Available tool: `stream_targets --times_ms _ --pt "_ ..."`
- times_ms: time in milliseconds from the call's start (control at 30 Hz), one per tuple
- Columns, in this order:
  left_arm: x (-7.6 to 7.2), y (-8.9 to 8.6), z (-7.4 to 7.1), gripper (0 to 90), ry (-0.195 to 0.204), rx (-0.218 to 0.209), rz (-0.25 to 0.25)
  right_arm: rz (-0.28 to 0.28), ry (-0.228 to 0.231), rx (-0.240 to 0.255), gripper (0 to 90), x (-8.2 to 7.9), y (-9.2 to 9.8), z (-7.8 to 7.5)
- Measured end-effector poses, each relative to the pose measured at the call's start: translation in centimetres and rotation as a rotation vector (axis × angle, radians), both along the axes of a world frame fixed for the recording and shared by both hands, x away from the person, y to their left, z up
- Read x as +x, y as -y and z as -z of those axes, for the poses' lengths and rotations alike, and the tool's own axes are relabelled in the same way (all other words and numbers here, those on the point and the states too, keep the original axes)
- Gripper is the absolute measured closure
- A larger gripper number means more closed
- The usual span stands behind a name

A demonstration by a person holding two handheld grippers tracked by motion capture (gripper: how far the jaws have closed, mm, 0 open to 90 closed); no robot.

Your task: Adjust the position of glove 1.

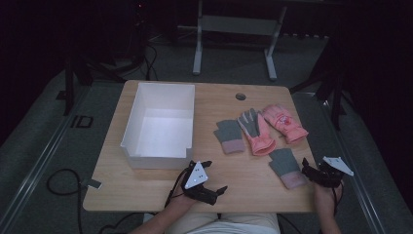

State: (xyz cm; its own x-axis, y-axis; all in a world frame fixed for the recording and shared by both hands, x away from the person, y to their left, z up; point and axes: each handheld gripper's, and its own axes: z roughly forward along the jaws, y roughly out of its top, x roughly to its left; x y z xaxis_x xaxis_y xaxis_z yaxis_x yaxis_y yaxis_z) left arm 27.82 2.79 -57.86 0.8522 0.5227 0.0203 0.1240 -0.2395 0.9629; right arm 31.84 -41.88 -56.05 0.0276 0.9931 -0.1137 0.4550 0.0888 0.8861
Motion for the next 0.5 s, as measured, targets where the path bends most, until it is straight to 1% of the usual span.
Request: stream_targets --times_ms 67,100,133,167,233,300,500 --pt "-0.05 -0.02 0.01 0.7 0.004 -0.004 0.000 0.000 -0.006 -0.010 10.4 0.07 -0.08 0.02" --pt "-0.08 -0.04 0.02 0.7 0.008 -0.005 0.001 -0.001 -0.009 -0.012 11.0 0.10 -0.15 0.03" --pt "-0.09 -0.01 0.01 0.7 0.009 -0.002 0.001 0.000 -0.008 -0.017 13.5 0.07 -0.22 0.03" --pt "-0.09 -0.01 0.01 0.7 0.009 -0.002 0.001 0.000 -0.008 -0.017 13.5 0.07 -0.22 0.03" --pt "-0.08 0.08 0.00 0.7 0.009 0.004 0.007 0.002 -0.002 -0.050 13.3 0.01 -0.50 0.07" --pt "-0.09 0.16 0.01 0.7 0.011 0.000 0.012 -0.004 0.001 -0.064 13.3 -0.03 -0.68 0.09" --pt "-0.10 0.05 0.02 0.7 0.013 -0.006 0.012 0.012 -0.007 -0.063 13.1 0.09 -0.62 0.10"
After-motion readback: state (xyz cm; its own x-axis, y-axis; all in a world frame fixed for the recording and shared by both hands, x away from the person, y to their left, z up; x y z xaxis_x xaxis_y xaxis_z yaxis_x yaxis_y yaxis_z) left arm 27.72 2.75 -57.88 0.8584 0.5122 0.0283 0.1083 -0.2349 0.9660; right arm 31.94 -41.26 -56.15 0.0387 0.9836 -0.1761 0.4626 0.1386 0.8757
